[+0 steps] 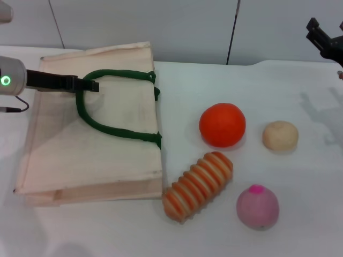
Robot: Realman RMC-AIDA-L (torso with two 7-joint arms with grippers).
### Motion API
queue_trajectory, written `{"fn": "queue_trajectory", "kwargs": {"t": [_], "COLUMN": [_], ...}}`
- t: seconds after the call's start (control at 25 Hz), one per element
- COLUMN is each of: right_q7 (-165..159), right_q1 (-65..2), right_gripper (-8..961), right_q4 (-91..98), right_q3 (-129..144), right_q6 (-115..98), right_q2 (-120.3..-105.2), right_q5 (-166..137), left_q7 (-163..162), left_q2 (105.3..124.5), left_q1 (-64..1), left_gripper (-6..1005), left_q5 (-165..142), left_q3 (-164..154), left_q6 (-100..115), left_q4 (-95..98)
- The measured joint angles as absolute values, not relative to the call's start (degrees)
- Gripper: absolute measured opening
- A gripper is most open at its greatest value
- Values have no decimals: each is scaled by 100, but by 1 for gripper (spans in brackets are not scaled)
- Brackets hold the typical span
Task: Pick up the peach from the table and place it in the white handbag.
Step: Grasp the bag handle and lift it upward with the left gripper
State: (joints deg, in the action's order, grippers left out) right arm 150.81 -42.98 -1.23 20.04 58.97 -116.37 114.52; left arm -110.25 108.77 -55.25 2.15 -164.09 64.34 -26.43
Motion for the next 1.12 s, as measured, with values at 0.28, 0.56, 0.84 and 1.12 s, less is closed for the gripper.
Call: {"fn": "queue_trajectory", "kwargs": {"t": [0.28,0.56,0.84,1.12], "right_q7": [15079,15079,15080,15082], "right_q1": [-4298,-4289,-4288,-4285], "right_gripper": [895,896,896,896], "right_q4": [-123,-123,-123,-123], "right_q3": [2004,2004,2004,2004], "right_q6": [5897,5897,5897,5898], "right_q2": [-11637,-11637,-11637,-11636], "right_q5": [11452,11444,11452,11452], "left_q7": [-11012,-11121,-11126,-11127], "left_q2": [10822,10813,10812,10813], "left_q1": [-5494,-5468,-5458,-5451], "left_gripper": [784,631,359,125], "left_q5": [120,64,61,62], "left_q3": [-16409,-16409,-16409,-16409], "left_q6": [6052,6029,6029,6048], "left_q4": [-2121,-2142,-2148,-2147]}}
